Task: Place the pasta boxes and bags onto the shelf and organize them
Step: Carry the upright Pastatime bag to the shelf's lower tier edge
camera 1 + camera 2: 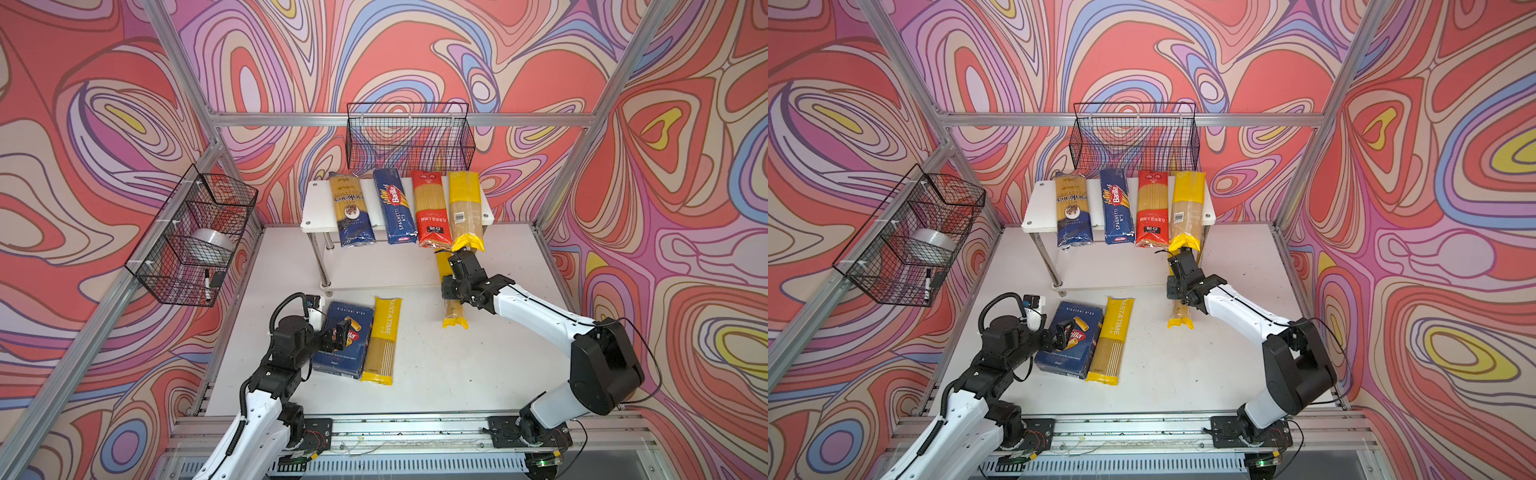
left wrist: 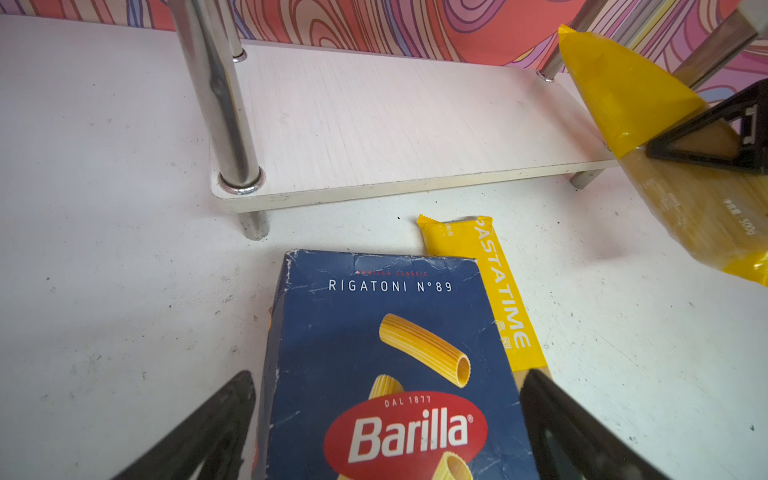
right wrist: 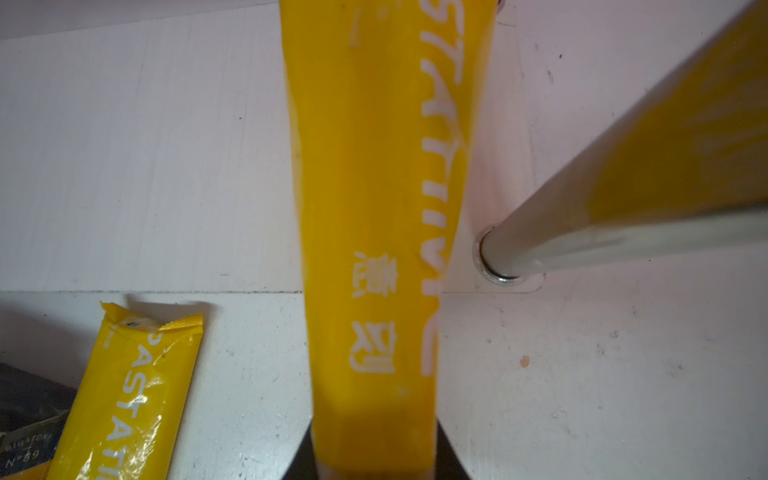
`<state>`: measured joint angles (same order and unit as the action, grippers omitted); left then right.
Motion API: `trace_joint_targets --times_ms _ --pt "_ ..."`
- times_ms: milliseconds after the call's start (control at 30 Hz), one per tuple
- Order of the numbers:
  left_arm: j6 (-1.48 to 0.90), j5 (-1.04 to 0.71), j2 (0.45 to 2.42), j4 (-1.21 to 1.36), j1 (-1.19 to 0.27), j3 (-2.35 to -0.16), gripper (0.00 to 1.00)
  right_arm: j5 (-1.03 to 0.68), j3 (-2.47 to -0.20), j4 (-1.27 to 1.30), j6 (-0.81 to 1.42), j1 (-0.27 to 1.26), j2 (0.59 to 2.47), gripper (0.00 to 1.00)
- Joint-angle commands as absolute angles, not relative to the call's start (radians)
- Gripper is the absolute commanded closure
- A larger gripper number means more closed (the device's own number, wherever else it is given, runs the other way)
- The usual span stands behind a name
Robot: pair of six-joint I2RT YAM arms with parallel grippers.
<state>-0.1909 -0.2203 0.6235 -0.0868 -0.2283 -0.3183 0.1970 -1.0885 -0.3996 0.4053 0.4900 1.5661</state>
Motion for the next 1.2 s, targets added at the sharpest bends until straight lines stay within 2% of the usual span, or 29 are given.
trace_joint_targets --times_ms 0,633,933,967,1100,1167 --pt "-0.182 -0.225 0.622 -0.097 -0.231 -0.339 0.0 0.199 -1.164 -0.261 0.397 0.48 1.597 0.94" --pt "-0.181 -0.23 0.624 -0.095 -0.23 -0.339 0.0 0.221 -1.279 -0.27 0.389 0.436 1.79 0.91" --pt "-0.181 -0.226 0.625 -0.094 -0.23 -0.339 0.0 0.218 -1.28 -0.246 0.401 0.401 1.818 0.86" --pt "-0.182 -0.225 0.625 -0.095 -0.23 -0.339 0.0 0.215 -1.278 -0.242 0.403 0.401 1.823 0.83" --pt "-0.182 -0.226 0.626 -0.094 -0.23 -0.339 0.0 0.193 -1.291 -0.264 0.399 0.4 1.84 0.54" --pt "-0.181 -0.227 0.626 -0.094 -0.23 -0.339 0.0 0.173 -1.298 -0.284 0.4 0.4 1.836 0.46"
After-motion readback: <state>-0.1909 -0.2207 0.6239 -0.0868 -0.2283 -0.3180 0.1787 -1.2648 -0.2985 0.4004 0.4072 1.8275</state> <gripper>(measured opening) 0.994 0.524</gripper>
